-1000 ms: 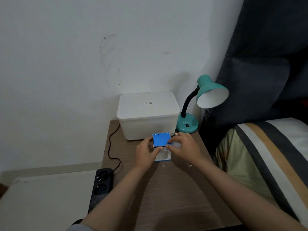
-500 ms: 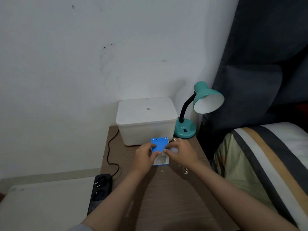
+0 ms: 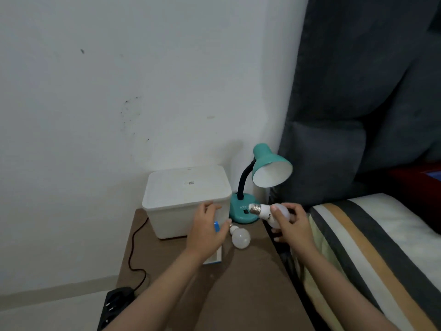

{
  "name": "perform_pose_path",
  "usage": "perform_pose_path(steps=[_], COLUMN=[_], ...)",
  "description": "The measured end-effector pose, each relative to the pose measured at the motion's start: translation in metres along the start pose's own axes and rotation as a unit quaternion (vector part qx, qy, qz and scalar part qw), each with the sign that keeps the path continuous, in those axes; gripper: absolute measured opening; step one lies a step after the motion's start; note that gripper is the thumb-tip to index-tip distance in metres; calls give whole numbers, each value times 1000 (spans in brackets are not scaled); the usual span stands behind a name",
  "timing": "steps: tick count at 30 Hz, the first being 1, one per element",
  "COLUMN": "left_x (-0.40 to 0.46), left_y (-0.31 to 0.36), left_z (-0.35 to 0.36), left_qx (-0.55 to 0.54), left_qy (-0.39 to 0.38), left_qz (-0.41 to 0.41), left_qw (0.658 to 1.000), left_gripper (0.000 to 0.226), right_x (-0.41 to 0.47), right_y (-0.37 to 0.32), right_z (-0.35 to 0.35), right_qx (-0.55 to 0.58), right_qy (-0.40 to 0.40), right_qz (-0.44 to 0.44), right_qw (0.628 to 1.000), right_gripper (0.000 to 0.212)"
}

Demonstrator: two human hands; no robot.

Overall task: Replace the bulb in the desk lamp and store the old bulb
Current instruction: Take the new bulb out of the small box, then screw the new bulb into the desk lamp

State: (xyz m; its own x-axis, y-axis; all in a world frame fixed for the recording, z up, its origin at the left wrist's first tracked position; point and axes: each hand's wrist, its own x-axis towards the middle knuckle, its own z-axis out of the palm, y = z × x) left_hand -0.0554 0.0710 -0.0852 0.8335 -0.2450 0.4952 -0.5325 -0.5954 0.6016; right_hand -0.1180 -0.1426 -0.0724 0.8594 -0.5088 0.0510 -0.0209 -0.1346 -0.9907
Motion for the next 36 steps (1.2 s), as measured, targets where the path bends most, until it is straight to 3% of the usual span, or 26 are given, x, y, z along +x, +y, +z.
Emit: perform_pose_path(steps=[3, 7, 10, 16, 29, 36], left_x=[30, 66, 88, 118, 132, 132], left_y=[26, 50, 59, 60, 55, 58], left_z=[5, 12, 15, 23, 38, 37], left_qx=[-12, 13, 30, 50, 25, 4], left_qy=[5, 10, -4, -63, -63, -52], left_qz=[48, 112, 161, 222, 232, 224], left_qw=[999, 994, 987, 972, 970, 973], left_gripper=[42, 40, 37, 32, 39, 38], right_x=[7, 18, 31, 47, 86, 90], right_y=[-9, -9, -4, -3, 8, 6], right_z=[-7, -1, 8, 23, 47, 58], right_qx=[47, 96, 72, -33, -38, -14], right_qy=[42, 52, 85, 172, 179, 183], right_qz=[-27, -65, -110, -158, -254, -223], right_qw=[998, 992, 988, 972, 950, 957], right_gripper=[27, 40, 52, 53, 59, 53])
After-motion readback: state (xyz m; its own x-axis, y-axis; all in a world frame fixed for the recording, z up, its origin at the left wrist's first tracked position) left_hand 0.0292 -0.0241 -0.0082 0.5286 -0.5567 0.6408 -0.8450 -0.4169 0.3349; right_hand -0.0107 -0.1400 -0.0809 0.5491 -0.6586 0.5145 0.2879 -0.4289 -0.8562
